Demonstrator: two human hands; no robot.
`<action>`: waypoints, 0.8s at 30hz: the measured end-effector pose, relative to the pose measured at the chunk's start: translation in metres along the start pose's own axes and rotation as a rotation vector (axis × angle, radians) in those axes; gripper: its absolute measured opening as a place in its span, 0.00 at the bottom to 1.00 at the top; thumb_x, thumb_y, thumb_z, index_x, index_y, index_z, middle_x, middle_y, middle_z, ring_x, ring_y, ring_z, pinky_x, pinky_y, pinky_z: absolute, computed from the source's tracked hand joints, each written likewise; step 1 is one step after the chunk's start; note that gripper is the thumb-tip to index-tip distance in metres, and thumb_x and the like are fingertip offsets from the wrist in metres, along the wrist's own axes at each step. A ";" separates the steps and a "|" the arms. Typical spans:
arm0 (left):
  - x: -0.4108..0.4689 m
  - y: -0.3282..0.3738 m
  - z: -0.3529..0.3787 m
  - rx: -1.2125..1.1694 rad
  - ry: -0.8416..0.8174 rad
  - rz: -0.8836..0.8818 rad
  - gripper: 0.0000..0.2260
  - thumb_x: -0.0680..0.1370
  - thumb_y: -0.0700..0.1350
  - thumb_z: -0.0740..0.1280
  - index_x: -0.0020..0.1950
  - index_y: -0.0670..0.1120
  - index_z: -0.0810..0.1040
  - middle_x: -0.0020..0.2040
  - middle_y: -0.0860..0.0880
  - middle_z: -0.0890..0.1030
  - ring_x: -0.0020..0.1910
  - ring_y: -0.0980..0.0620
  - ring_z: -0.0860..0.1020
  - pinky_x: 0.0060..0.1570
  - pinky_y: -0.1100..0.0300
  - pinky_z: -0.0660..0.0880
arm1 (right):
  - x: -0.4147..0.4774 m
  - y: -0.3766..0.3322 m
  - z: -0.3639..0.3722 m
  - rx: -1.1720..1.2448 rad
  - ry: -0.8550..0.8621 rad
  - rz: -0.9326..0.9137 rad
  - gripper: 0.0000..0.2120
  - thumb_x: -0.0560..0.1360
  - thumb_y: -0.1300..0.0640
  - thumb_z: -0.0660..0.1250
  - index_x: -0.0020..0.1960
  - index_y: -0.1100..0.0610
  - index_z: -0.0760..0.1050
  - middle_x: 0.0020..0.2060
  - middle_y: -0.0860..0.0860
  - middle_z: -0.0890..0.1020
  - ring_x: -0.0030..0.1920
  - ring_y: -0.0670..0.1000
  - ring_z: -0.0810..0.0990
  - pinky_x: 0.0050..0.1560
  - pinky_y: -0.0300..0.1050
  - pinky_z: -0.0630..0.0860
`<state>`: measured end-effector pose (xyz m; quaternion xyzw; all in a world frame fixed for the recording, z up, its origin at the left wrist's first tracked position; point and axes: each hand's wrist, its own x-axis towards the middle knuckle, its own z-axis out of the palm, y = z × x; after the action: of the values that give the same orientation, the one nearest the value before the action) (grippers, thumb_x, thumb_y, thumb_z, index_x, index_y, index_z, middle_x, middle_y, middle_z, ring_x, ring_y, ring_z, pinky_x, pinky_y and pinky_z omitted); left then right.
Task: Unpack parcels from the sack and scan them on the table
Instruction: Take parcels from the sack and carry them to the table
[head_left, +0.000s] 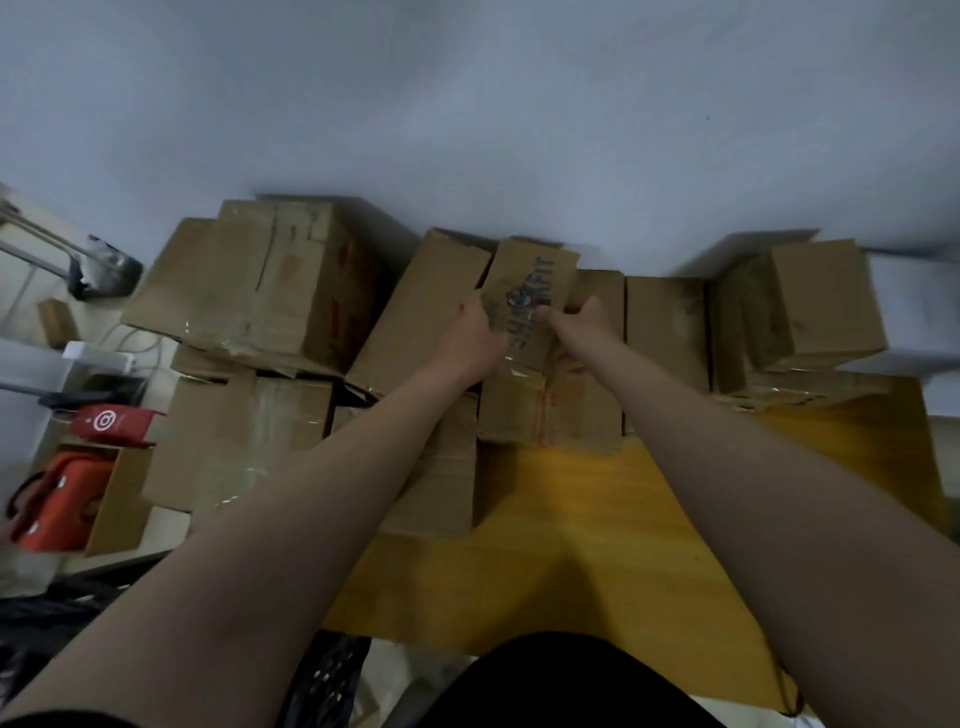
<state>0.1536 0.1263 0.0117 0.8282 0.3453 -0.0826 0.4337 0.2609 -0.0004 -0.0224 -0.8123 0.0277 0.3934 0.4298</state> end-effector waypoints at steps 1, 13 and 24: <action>0.002 0.001 0.001 -0.007 -0.002 -0.007 0.31 0.77 0.52 0.72 0.77 0.47 0.67 0.67 0.48 0.77 0.64 0.47 0.78 0.62 0.49 0.77 | 0.005 0.001 0.001 0.003 0.003 0.019 0.28 0.77 0.38 0.70 0.66 0.53 0.64 0.57 0.52 0.77 0.53 0.59 0.82 0.33 0.47 0.76; -0.015 0.007 0.019 -0.221 -0.092 -0.013 0.13 0.84 0.43 0.64 0.68 0.53 0.75 0.68 0.44 0.75 0.58 0.47 0.78 0.54 0.51 0.81 | -0.004 0.031 -0.016 0.080 0.206 -0.083 0.32 0.79 0.41 0.68 0.74 0.57 0.62 0.64 0.52 0.73 0.63 0.58 0.76 0.52 0.50 0.72; -0.070 -0.019 -0.003 -0.528 -0.164 -0.183 0.16 0.84 0.51 0.65 0.71 0.47 0.73 0.64 0.45 0.78 0.58 0.46 0.79 0.60 0.47 0.78 | -0.096 0.059 -0.012 0.445 0.033 0.018 0.46 0.62 0.38 0.82 0.71 0.52 0.63 0.61 0.52 0.78 0.56 0.55 0.81 0.44 0.55 0.83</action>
<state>0.0883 0.1012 0.0313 0.6425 0.3918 -0.0954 0.6516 0.1799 -0.0744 0.0050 -0.7035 0.1282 0.3682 0.5942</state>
